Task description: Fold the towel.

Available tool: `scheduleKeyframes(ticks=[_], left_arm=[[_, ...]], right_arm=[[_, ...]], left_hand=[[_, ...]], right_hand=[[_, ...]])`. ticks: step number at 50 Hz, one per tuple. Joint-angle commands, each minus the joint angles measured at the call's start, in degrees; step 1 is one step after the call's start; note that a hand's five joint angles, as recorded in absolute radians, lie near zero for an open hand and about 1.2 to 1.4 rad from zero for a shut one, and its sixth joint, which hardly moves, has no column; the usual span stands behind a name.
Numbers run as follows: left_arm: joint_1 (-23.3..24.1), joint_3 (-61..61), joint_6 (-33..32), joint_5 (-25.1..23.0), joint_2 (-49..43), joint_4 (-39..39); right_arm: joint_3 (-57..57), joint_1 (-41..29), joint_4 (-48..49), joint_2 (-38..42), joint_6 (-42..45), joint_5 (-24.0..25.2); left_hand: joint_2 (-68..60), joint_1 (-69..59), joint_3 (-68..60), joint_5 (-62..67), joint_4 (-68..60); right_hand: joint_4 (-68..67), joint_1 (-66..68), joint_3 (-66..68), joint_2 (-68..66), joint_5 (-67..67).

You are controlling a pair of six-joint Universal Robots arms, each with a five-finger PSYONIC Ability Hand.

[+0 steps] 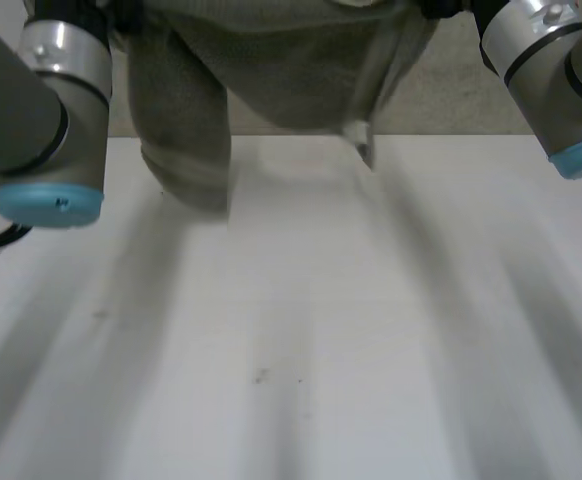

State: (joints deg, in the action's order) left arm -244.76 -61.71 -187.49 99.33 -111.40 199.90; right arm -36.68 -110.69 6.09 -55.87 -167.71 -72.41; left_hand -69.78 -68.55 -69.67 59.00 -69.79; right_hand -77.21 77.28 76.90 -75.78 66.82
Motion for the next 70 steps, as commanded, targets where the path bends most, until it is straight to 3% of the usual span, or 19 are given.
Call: scheduleKeyframes(ticks=[1,5,7,12,25,33,35,37,38,39,40,42,46,51,54,59,64,70], left_arm=[[1.2,-17.7,-0.4,-0.2,4.5,-5.6],[3.5,-24.2,-0.4,-0.3,4.5,-7.2],[5.4,-29.7,-0.5,-0.3,3.6,-7.3],[8.0,-34.1,-0.3,-0.2,-0.5,-7.3],[13.8,-36.4,0.0,0.1,-3.5,-8.2],[18.5,-36.5,-0.2,-2.9,-1.9,-14.5],[19.1,-36.5,-0.5,-3.6,-1.8,-15.3],[19.5,-36.4,-0.6,-3.8,-1.4,-15.7],[19.5,-36.4,-0.6,-3.8,-1.4,-15.7],[19.5,-36.0,-0.6,-3.8,-1.3,-15.8],[19.1,-35.6,-0.7,-3.8,-1.2,-15.9],[18.4,-35.3,-0.6,-3.8,-1.2,-15.8],[15.0,-34.6,-0.8,-3.7,-0.6,-15.9],[5.8,-34.1,-2.4,-4.1,1.0,-16.2],[3.7,-33.6,-3.6,-4.7,1.2,-16.2],[-2.8,-31.8,-9.3,-11.9,0.3,-16.7],[-6.0,-29.5,-12.5,-15.6,-2.6,-20.6],[-7.8,-27.4,-13.2,-15.6,-5.1,-26.3]], right_arm=[[-4.8,0.7,-13.0,-0.5,1.9,3.0],[-7.1,1.2,-19.1,1.0,6.0,3.9],[-11.1,1.4,-22.5,2.6,12.2,4.1],[-18.8,1.5,-23.3,4.2,19.3,3.9],[-30.7,3.8,-18.1,1.2,20.5,3.1],[-35.6,7.4,-17.3,-3.2,20.6,2.0],[-36.8,8.1,-16.6,-3.9,20.6,1.9],[-39.2,9.3,-15.2,-5.1,20.7,1.9],[-39.2,9.4,-15.2,-5.1,20.7,1.9],[-40.0,9.8,-14.8,-5.6,20.8,2.0],[-40.7,10.1,-14.5,-5.8,20.8,2.1],[-41.3,10.5,-14.4,-6.0,20.7,2.3],[-41.9,10.9,-13.9,-6.1,20.8,2.4],[-42.2,11.3,-13.3,-6.0,20.7,2.4],[-42.2,11.3,-13.2,-6.0,20.7,2.4],[-42.9,11.1,-12.6,-6.0,20.7,2.5],[-43.3,11.0,-12.3,-5.8,20.8,2.5],[-43.5,10.9,-12.2,-5.7,20.8,2.6]], left_hand=[[-10.2,-11.4,-10.3,11.0,-10.2],[-10.2,-11.4,-10.3,11.0,-10.2],[-10.2,-11.4,-10.3,11.0,-10.2],[-10.2,-11.4,-10.3,11.0,-10.2],[-10.2,-11.4,-10.3,11.0,-10.2],[-10.2,-11.4,-10.3,11.0,-10.2],[-3.0,-4.2,-3.1,3.8,-3.0],[31.5,30.2,31.4,-30.7,31.5],[31.6,30.4,31.5,-30.9,31.6],[45.3,44.1,45.2,-44.5,45.3],[57.1,55.9,57.0,-56.3,57.1],[59.5,58.3,59.4,-58.8,59.6],[59.6,58.3,59.5,-58.8,59.6],[59.4,58.2,59.3,-58.6,59.4],[59.2,58.0,59.1,-58.4,59.2],[54.4,53.1,54.3,-53.6,54.4],[48.5,47.3,48.4,-47.7,48.5],[46.9,45.7,46.8,-46.2,47.0]], right_hand=[[-2.8,2.7,3.1,-4.2,3.2],[-2.8,2.7,3.1,-4.2,3.2],[-2.8,2.7,3.1,-4.2,3.2],[-2.8,2.7,3.1,-4.2,3.2],[-2.8,2.7,3.1,-4.2,3.2],[-2.8,2.7,3.1,-4.2,3.2],[-2.8,2.7,3.1,-4.2,3.2],[-2.8,2.7,3.1,-4.2,3.2],[-2.8,2.7,3.1,-4.2,3.2],[-2.8,2.7,3.1,-4.2,3.2],[-2.8,2.7,3.1,-4.2,3.2],[-2.8,2.7,3.1,-4.2,3.2],[-2.8,2.7,3.1,-4.2,3.2],[-2.8,2.7,3.1,-4.2,3.2],[-2.8,2.7,3.1,-4.2,3.2],[-2.8,2.7,3.1,-4.2,3.2],[-2.8,2.7,3.1,-4.2,3.2],[-2.8,2.7,3.1,-4.2,3.2]])
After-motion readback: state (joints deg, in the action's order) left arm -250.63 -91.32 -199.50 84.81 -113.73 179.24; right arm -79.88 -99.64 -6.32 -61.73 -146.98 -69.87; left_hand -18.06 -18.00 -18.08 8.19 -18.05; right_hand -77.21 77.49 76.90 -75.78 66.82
